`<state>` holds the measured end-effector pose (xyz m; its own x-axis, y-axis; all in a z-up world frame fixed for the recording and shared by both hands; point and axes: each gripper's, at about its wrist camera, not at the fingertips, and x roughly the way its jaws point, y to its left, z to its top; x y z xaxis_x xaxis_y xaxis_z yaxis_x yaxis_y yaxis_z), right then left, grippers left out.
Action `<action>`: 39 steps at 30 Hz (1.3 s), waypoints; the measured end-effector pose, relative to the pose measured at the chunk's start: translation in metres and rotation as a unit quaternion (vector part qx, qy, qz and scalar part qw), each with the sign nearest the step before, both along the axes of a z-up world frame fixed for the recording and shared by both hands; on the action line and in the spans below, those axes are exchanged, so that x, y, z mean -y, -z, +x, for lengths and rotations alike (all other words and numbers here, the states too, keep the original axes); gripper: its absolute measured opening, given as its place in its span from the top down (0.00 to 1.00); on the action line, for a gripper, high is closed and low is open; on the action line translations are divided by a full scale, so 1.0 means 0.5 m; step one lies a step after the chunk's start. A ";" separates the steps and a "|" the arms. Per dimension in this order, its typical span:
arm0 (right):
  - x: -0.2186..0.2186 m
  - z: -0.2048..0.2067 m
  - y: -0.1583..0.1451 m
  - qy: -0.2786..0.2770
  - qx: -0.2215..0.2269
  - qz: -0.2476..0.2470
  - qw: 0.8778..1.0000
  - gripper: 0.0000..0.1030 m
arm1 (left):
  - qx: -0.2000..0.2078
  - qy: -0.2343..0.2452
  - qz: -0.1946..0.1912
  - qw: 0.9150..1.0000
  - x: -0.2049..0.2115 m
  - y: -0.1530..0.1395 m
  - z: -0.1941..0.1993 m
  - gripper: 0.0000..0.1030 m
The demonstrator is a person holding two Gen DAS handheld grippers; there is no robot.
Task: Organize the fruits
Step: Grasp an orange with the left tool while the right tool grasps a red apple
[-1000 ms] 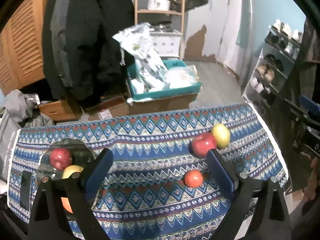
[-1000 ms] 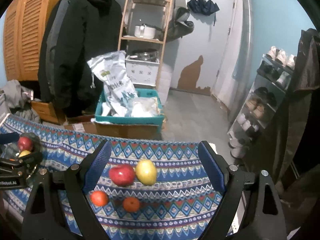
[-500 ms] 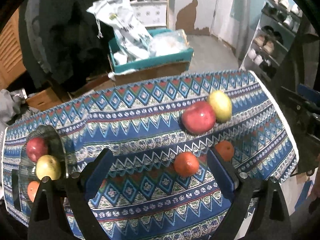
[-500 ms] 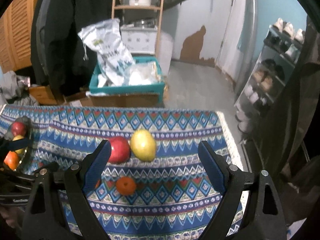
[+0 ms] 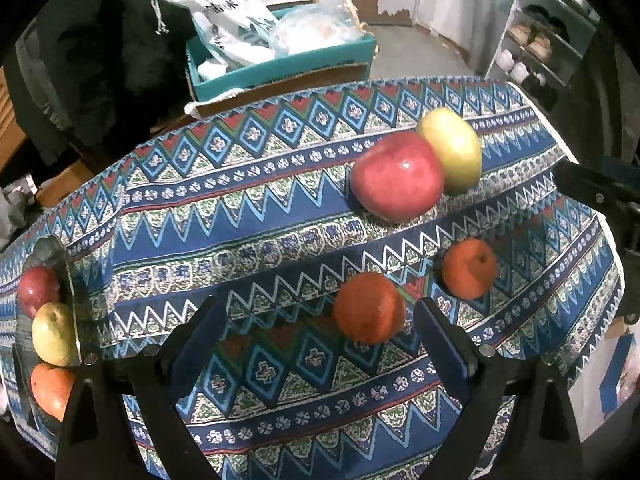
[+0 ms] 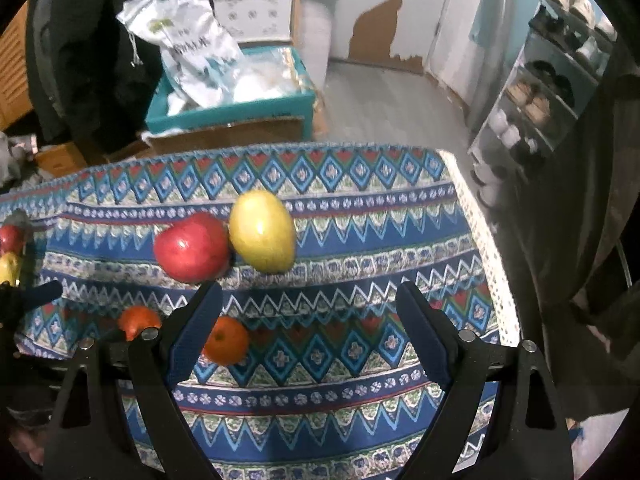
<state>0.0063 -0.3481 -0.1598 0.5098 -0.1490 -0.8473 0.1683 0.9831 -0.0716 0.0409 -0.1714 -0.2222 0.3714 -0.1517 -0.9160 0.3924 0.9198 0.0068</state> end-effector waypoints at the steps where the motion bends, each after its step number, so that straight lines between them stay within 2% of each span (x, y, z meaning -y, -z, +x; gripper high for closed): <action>1: 0.002 0.002 0.007 0.001 -0.005 0.003 1.000 0.15 | -0.002 0.002 0.001 1.000 0.003 0.005 0.000 0.07; 12: 0.003 0.019 0.047 -0.002 -0.025 0.018 1.000 0.15 | -0.023 0.015 0.012 1.000 0.033 0.057 0.010 0.07; 15: 0.005 0.021 0.058 -0.001 -0.031 0.027 0.999 0.15 | -0.031 0.021 0.010 0.999 0.041 0.071 0.011 0.10; 17: 0.007 0.023 0.063 0.000 -0.033 0.037 0.999 0.15 | -0.040 0.025 0.006 0.999 0.046 0.080 0.011 0.26; 21: 0.009 0.026 0.068 0.003 -0.036 0.037 0.999 0.15 | -0.057 0.035 -0.003 0.998 0.053 0.096 0.011 0.35; 23: 0.008 0.028 0.070 0.003 -0.037 0.039 0.999 0.15 | -0.060 0.038 -0.013 0.997 0.054 0.100 0.010 0.47; 25: 0.008 0.030 0.072 0.002 -0.038 0.038 0.999 0.15 | -0.060 0.042 -0.023 0.997 0.055 0.097 0.009 0.53; 28: 0.005 0.032 0.073 -0.001 -0.037 0.039 0.999 0.15 | -0.050 0.041 -0.013 0.998 0.055 0.095 0.006 0.53; 34: -0.011 0.042 0.079 -0.018 -0.034 0.053 0.998 0.15 | -0.045 0.017 -0.025 0.999 0.020 0.072 0.030 0.54; 39: -0.027 0.062 0.086 -0.029 -0.033 0.085 0.995 0.15 | -0.031 -0.010 -0.031 0.999 -0.022 0.053 0.066 0.54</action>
